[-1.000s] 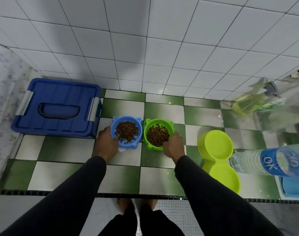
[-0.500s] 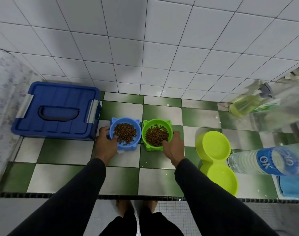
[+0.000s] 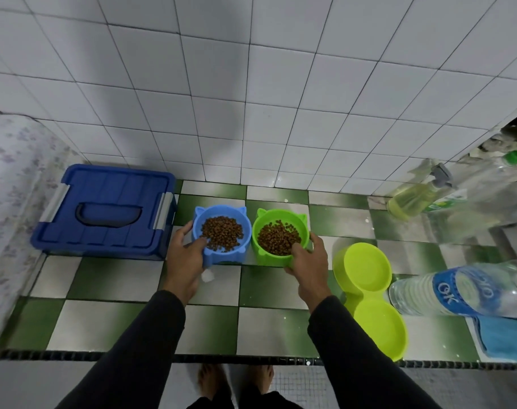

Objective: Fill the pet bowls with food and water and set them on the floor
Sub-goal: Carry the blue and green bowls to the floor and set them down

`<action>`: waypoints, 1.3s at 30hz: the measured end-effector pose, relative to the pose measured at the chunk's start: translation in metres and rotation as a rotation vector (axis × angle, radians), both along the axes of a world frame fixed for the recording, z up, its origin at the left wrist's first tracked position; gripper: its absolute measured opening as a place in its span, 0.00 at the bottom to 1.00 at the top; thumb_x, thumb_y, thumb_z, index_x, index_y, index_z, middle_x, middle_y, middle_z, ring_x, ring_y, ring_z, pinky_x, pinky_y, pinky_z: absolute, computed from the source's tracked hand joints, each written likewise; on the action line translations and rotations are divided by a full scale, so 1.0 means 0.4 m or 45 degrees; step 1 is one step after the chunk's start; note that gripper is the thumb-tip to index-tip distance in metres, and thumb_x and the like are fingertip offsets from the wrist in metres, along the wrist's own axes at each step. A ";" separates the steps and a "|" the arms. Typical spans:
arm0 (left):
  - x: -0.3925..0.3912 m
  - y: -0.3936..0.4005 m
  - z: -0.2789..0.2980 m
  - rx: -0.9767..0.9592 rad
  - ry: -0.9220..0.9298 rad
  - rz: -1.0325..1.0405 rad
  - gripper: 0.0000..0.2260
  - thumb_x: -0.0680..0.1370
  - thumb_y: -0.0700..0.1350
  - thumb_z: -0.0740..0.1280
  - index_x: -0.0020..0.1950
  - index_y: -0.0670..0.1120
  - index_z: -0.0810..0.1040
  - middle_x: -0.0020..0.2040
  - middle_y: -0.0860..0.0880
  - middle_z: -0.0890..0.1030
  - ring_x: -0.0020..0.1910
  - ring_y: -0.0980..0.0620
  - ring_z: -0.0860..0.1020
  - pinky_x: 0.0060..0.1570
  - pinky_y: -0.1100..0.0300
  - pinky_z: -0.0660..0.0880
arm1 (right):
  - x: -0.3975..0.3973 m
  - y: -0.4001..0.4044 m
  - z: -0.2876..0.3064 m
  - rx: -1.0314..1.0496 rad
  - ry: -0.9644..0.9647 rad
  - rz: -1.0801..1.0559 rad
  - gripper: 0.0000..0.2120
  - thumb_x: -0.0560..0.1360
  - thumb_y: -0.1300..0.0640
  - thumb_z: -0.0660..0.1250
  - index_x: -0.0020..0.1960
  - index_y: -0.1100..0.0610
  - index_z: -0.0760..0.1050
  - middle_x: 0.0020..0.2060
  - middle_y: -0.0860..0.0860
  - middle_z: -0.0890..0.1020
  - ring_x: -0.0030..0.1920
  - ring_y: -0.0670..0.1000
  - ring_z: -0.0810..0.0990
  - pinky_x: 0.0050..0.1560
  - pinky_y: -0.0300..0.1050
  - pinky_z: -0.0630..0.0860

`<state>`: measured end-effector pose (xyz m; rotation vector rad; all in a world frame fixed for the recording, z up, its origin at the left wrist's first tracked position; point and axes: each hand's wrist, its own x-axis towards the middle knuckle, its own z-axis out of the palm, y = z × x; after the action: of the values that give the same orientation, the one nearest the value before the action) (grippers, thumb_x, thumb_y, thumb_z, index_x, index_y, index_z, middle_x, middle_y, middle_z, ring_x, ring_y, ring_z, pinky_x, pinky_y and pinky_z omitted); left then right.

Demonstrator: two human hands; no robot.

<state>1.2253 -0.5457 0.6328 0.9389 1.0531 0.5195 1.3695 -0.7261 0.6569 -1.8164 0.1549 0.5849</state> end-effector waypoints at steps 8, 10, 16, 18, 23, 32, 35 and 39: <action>0.032 -0.009 0.151 0.026 -0.125 0.053 0.19 0.82 0.36 0.66 0.67 0.56 0.79 0.56 0.47 0.85 0.48 0.49 0.87 0.38 0.51 0.83 | 0.037 0.003 0.105 0.153 -0.079 -0.058 0.21 0.78 0.60 0.65 0.69 0.46 0.72 0.56 0.53 0.80 0.53 0.54 0.81 0.33 0.42 0.79; 0.035 -0.007 0.181 0.037 -0.158 0.035 0.18 0.82 0.37 0.66 0.68 0.54 0.79 0.58 0.48 0.85 0.53 0.47 0.86 0.39 0.51 0.83 | 0.047 0.009 0.138 0.197 -0.102 -0.049 0.21 0.78 0.60 0.65 0.68 0.45 0.72 0.56 0.52 0.80 0.54 0.54 0.81 0.32 0.40 0.79; 0.045 0.009 0.259 0.107 -0.227 0.109 0.16 0.82 0.38 0.66 0.66 0.54 0.82 0.61 0.47 0.84 0.58 0.45 0.84 0.41 0.50 0.82 | 0.077 0.027 0.231 0.232 -0.220 -0.009 0.18 0.76 0.59 0.65 0.64 0.45 0.75 0.56 0.51 0.81 0.55 0.54 0.82 0.51 0.60 0.83; 0.046 0.016 0.281 0.125 -0.250 0.132 0.16 0.81 0.38 0.66 0.62 0.55 0.83 0.58 0.48 0.86 0.55 0.46 0.85 0.39 0.51 0.82 | 0.087 0.038 0.259 0.262 -0.212 0.002 0.22 0.77 0.59 0.65 0.69 0.48 0.73 0.57 0.54 0.81 0.54 0.55 0.82 0.48 0.58 0.84; 0.031 0.036 0.321 0.139 -0.319 0.236 0.16 0.81 0.37 0.66 0.63 0.55 0.83 0.57 0.47 0.86 0.52 0.46 0.85 0.38 0.50 0.82 | 0.097 0.064 0.326 0.369 -0.174 0.054 0.21 0.78 0.60 0.65 0.69 0.47 0.73 0.52 0.54 0.82 0.49 0.53 0.82 0.33 0.44 0.80; -0.089 0.064 0.378 0.208 -0.363 0.418 0.16 0.83 0.40 0.66 0.69 0.54 0.79 0.57 0.48 0.87 0.52 0.46 0.86 0.37 0.52 0.82 | 0.039 0.152 0.400 0.451 -0.143 0.230 0.21 0.77 0.61 0.65 0.68 0.46 0.72 0.47 0.48 0.83 0.44 0.48 0.83 0.31 0.40 0.78; -0.152 0.077 0.394 0.248 -0.352 0.477 0.18 0.83 0.40 0.66 0.71 0.54 0.78 0.58 0.49 0.87 0.54 0.46 0.86 0.42 0.50 0.83 | -0.006 0.199 0.420 0.455 -0.147 0.320 0.22 0.78 0.60 0.65 0.69 0.47 0.71 0.48 0.48 0.82 0.46 0.49 0.83 0.31 0.40 0.78; -0.254 0.106 0.419 0.276 -0.340 0.598 0.18 0.83 0.40 0.66 0.71 0.54 0.78 0.58 0.48 0.86 0.56 0.45 0.85 0.46 0.47 0.83 | -0.091 0.271 0.446 0.477 -0.147 0.439 0.22 0.77 0.60 0.65 0.70 0.47 0.71 0.49 0.47 0.82 0.48 0.50 0.83 0.33 0.43 0.81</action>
<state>1.1238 -0.5032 0.8004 0.7792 0.9851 1.1355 1.3332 -0.6179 0.8352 -1.5115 -0.3334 0.6956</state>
